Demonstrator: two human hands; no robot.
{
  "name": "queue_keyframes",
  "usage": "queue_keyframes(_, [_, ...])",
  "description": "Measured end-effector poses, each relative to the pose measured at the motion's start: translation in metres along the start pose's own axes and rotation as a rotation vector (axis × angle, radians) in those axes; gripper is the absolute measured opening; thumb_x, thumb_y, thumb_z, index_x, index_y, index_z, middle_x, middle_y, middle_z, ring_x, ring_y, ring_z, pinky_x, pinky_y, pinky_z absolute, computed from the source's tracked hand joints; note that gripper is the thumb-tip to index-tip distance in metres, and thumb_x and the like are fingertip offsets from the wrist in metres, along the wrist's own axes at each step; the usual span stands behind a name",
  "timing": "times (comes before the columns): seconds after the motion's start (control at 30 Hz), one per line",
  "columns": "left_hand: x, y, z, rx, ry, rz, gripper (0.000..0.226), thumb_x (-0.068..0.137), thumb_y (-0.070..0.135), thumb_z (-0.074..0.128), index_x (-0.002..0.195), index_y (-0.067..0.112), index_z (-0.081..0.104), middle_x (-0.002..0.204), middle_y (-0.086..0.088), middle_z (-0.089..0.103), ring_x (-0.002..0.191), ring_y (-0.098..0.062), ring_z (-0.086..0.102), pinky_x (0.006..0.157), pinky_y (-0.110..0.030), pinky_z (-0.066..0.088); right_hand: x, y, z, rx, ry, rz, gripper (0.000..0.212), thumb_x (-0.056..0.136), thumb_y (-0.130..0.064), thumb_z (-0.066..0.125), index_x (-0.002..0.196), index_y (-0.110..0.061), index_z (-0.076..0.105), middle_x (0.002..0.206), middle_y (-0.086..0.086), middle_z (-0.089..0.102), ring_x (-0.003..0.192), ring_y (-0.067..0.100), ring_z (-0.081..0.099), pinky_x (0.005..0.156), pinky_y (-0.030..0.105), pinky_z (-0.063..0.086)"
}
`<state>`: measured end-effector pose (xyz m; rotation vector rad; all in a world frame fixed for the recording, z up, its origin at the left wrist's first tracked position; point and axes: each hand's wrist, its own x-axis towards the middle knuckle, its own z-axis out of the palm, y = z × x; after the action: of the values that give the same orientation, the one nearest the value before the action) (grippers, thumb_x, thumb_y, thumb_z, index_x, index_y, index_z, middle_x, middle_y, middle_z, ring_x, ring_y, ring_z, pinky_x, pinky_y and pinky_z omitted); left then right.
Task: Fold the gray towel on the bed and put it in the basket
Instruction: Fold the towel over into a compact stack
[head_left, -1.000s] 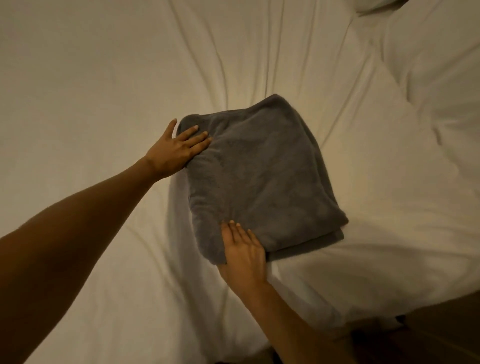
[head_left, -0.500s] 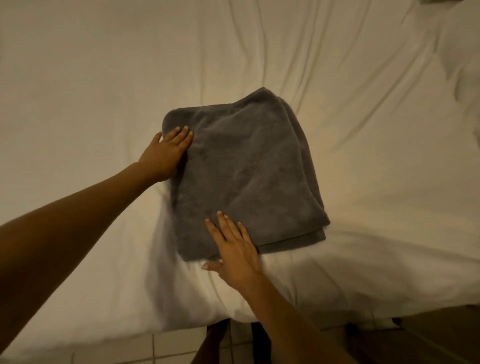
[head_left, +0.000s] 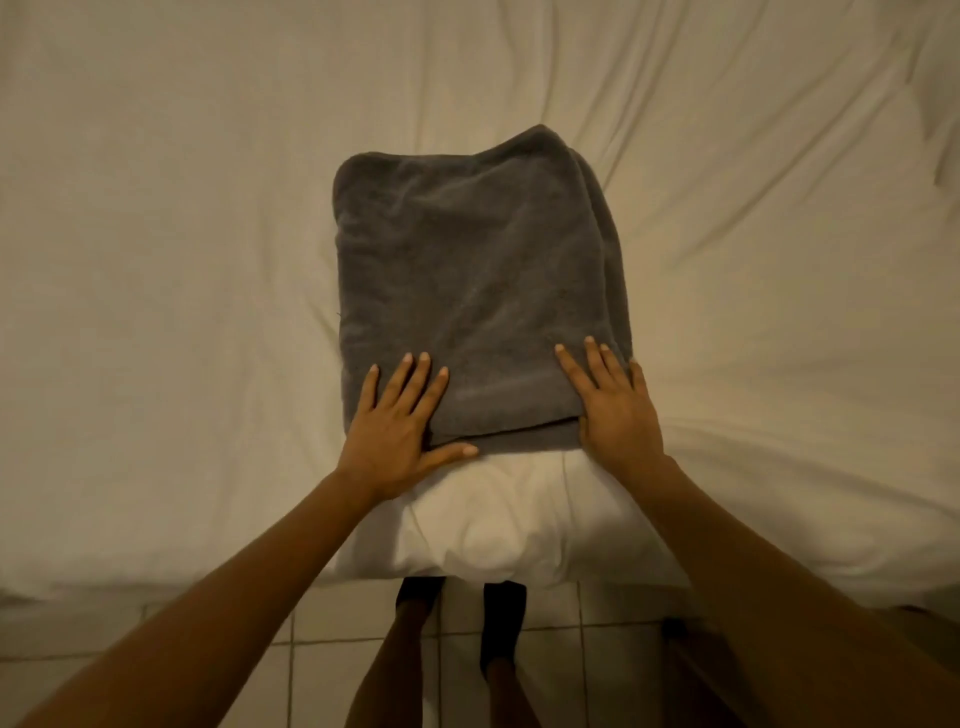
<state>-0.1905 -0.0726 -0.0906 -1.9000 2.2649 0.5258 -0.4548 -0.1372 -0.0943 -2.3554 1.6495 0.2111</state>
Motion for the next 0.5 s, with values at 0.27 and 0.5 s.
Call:
queue_keyframes(0.27, [0.001,-0.008,-0.002,0.146,0.055,0.107,0.056,0.087,0.031,0.032,0.137,0.010,0.045,0.136,-0.011,0.054,0.127,-0.029,0.050,0.107,-0.051,0.029,-0.034,0.000,0.015,-0.028,0.116,-0.003,0.069,0.076,0.000,0.041,0.144,-0.012,0.034,0.143,0.022,0.041,0.131,0.040,0.038,0.110,0.049,0.028])
queue_keyframes(0.5, [-0.010,-0.017,0.009,0.131,0.091,0.181,0.053,0.094,0.031,0.028,0.141,0.006,0.035,0.141,-0.013,0.048,0.133,-0.028,0.043,0.115,-0.034,0.000,-0.036,0.005,0.029,-0.085,0.077,-0.099,0.072,0.084,-0.017,0.063,0.146,-0.008,0.026,0.147,0.025,0.031,0.135,0.041,0.031,0.111,0.051,0.025])
